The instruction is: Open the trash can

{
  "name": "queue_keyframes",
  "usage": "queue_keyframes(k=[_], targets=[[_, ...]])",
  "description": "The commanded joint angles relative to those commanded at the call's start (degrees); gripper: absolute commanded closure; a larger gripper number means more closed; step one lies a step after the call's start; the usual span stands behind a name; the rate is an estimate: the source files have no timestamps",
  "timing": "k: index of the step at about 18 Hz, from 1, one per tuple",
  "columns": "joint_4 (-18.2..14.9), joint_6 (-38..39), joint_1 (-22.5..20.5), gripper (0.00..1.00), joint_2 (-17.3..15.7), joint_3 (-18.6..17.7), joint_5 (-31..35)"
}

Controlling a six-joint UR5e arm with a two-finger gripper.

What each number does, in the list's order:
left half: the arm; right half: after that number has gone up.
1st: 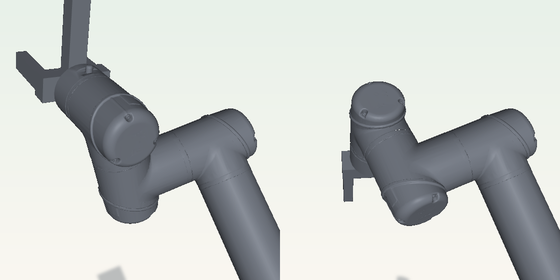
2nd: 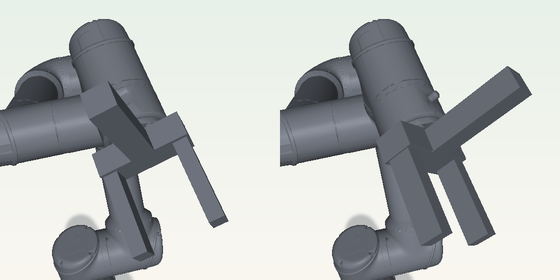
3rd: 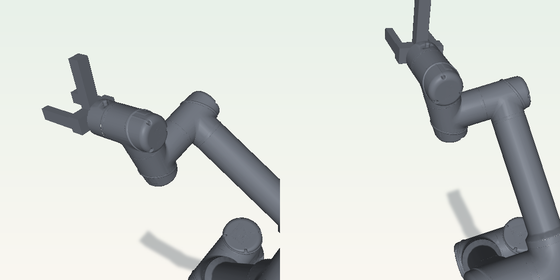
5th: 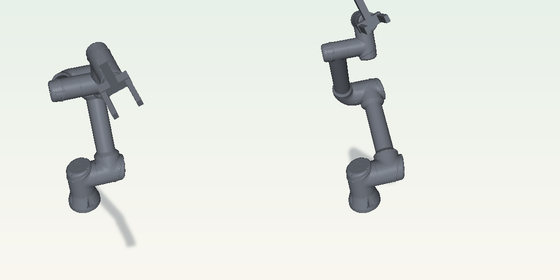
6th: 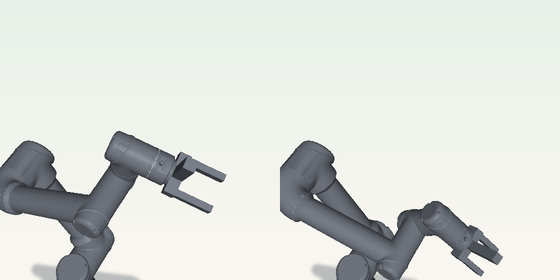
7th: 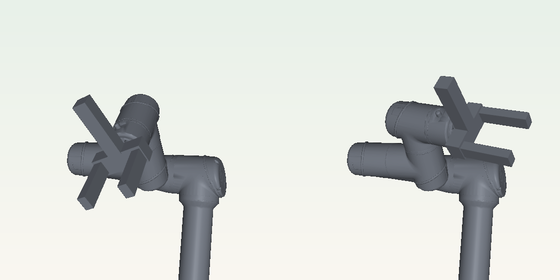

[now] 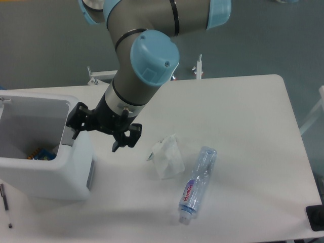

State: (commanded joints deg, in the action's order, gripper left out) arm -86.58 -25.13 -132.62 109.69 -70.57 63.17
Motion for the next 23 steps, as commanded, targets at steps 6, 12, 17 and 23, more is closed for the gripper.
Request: queue_keyframes(k=[6,12,17,23], targets=[[2.72,-10.54,-9.05,0.00,3.77,-0.18,7.84],[4.58,-28.01,-13.37,0.00,7.55,0.51,17.32],[7.38,-36.73,-15.30,0.00,10.98,2.63,23.57],[9.24,-39.82,-16.36,0.00,11.52,1.84,25.59]])
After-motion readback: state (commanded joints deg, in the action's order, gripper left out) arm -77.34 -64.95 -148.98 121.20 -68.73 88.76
